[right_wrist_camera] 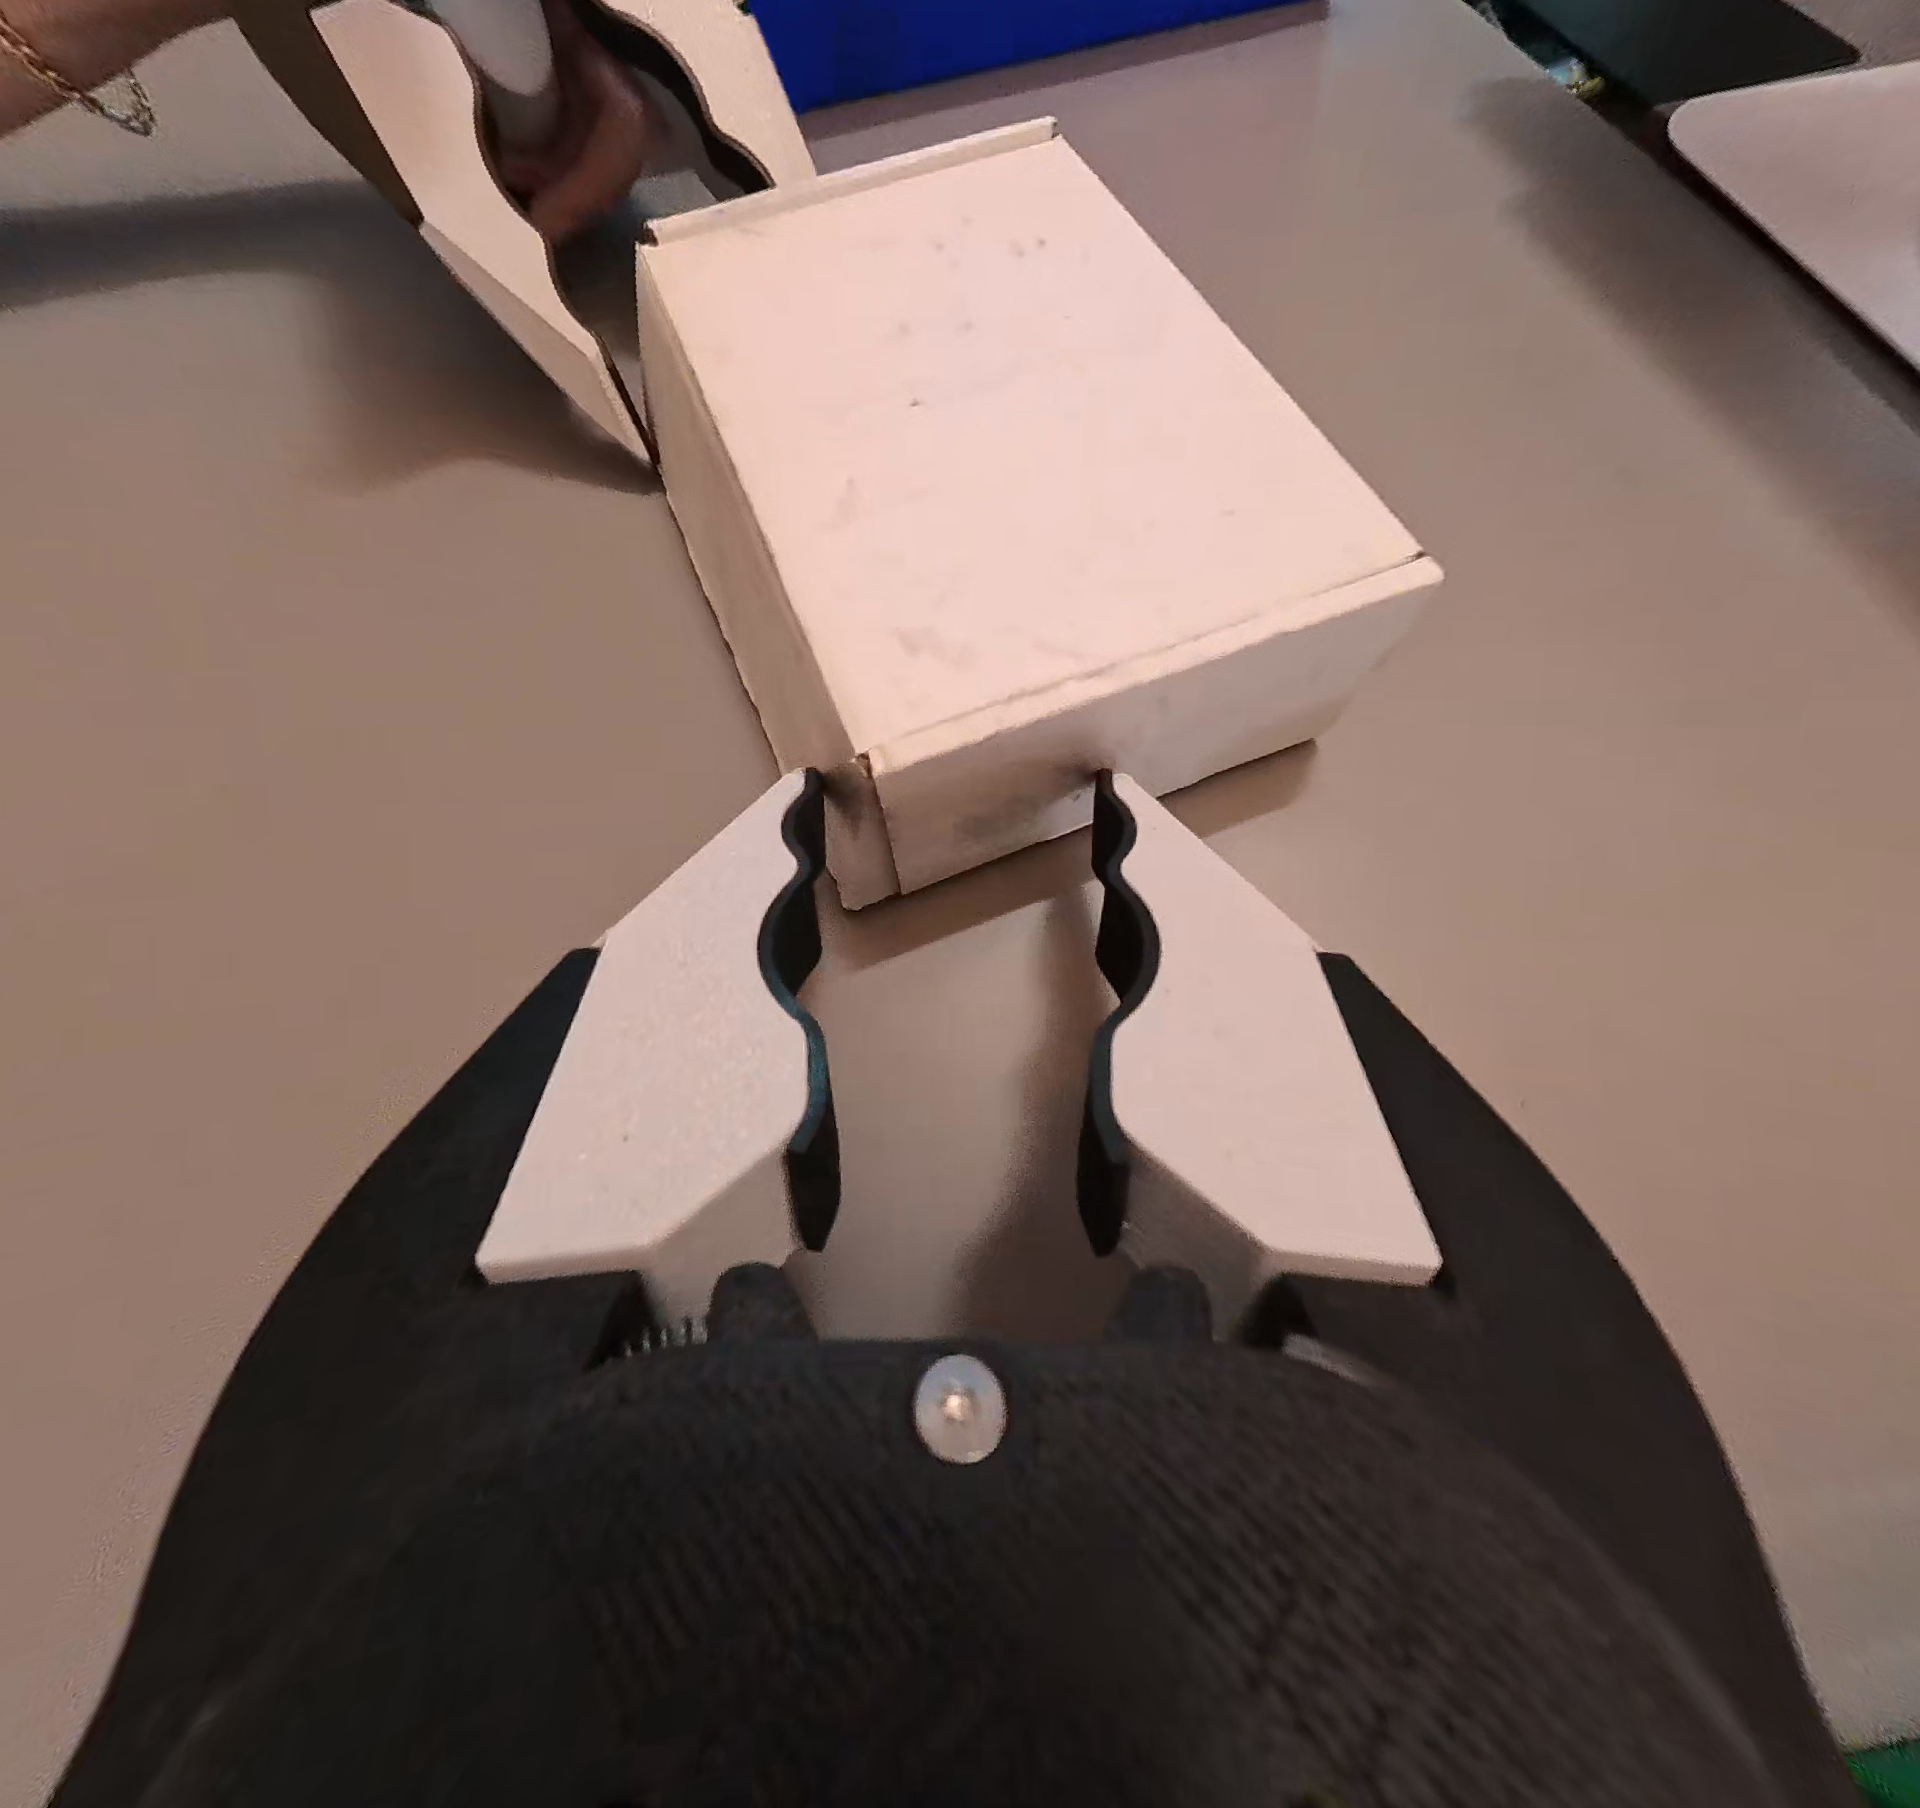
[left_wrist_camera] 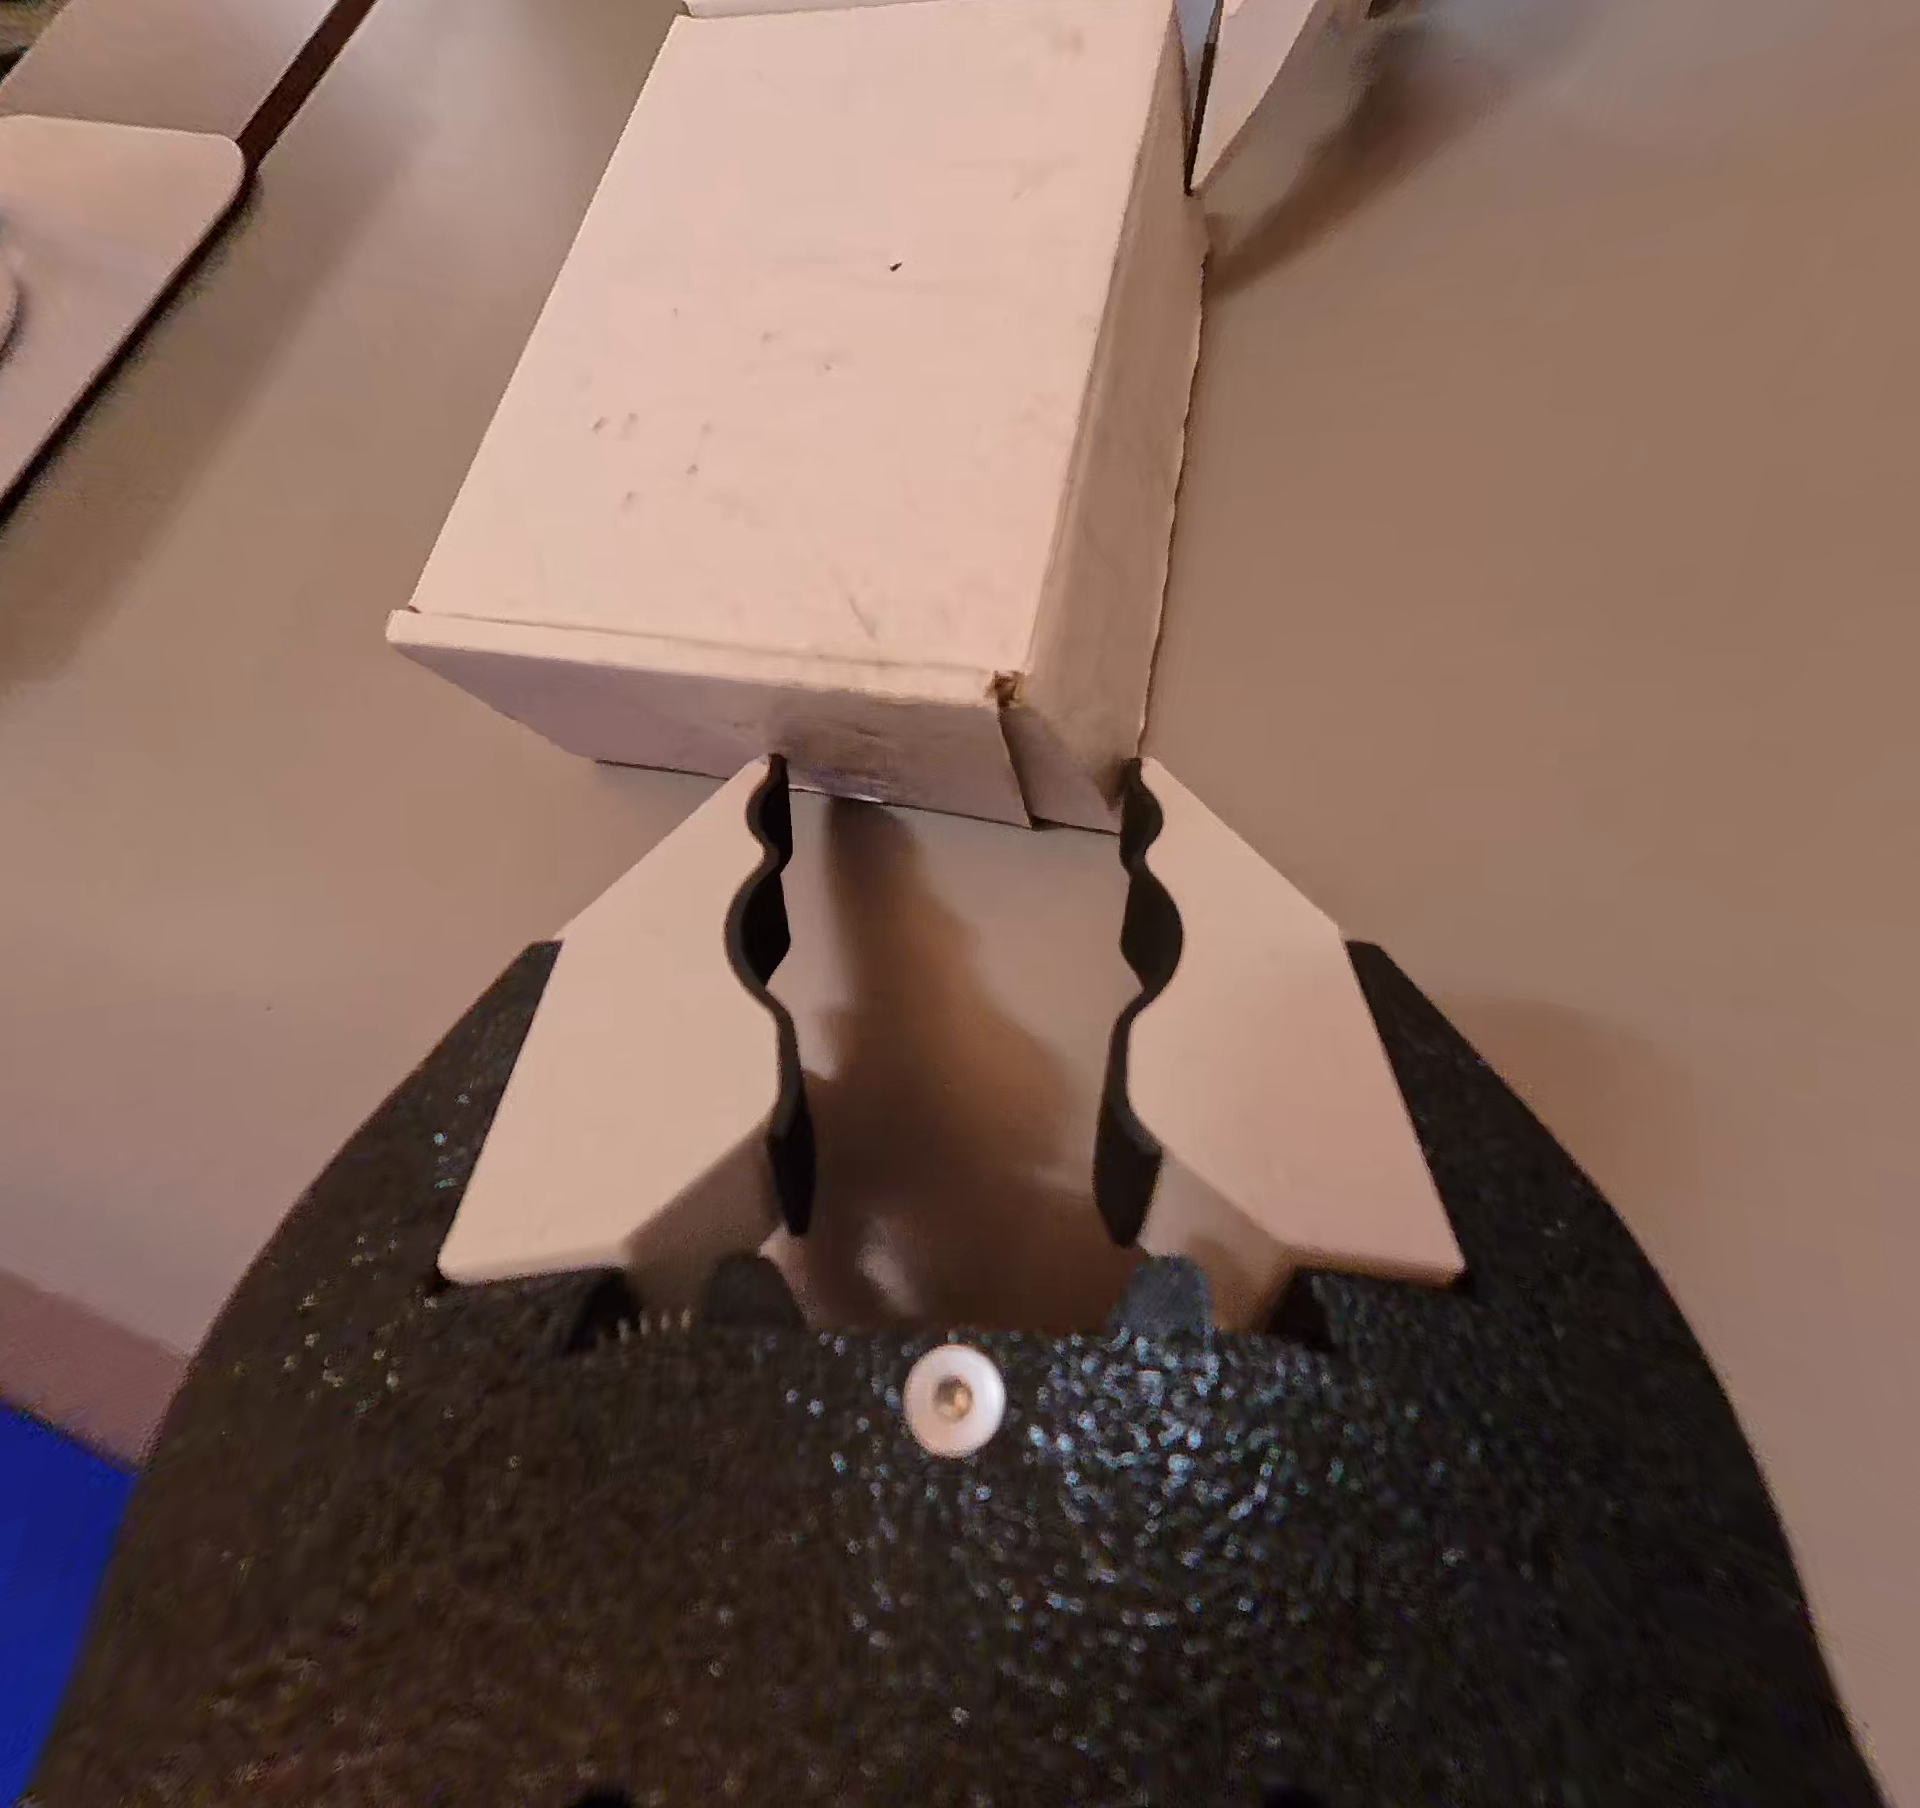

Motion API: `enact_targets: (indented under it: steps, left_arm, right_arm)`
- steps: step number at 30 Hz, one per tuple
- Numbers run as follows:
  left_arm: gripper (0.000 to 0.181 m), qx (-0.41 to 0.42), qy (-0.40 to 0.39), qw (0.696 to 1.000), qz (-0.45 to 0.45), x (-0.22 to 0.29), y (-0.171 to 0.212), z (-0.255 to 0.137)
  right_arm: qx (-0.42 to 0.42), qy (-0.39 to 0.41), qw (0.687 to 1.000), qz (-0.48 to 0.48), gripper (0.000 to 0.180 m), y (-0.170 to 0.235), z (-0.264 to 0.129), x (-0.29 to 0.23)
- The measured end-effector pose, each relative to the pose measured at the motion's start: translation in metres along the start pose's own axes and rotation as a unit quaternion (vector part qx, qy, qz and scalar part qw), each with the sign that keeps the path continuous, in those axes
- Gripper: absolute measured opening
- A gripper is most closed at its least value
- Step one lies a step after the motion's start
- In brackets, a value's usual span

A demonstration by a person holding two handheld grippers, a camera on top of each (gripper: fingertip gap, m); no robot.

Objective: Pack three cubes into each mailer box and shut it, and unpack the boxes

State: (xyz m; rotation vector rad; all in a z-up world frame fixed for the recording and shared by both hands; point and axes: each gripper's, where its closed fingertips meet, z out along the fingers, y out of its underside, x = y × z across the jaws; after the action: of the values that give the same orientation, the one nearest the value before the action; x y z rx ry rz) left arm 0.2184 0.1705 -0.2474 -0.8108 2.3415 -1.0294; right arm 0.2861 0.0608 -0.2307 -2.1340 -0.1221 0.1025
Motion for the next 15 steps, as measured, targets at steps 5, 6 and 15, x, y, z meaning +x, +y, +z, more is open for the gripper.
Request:
enact_targets:
  steps: [5,6,15]
  left_arm:
    - [0.046,-0.011,-0.044,0.998,0.036,-0.0089,0.0012,0.0029]
    - [0.041,-0.014,-0.046,0.998,0.042,-0.0081,0.0019,0.0034]
    - [0.036,-0.025,-0.059,0.998,0.023,-0.0105,0.0036,0.0053]
  right_arm:
    - [-0.005,0.016,1.000,-0.011,0.049,0.0003,0.0030,0.0029]
    - [-0.006,0.020,1.000,-0.015,0.048,0.0003,0.0032,0.0030]
    - [-0.009,0.039,0.999,-0.007,0.045,-0.0002,0.0059,0.0073]
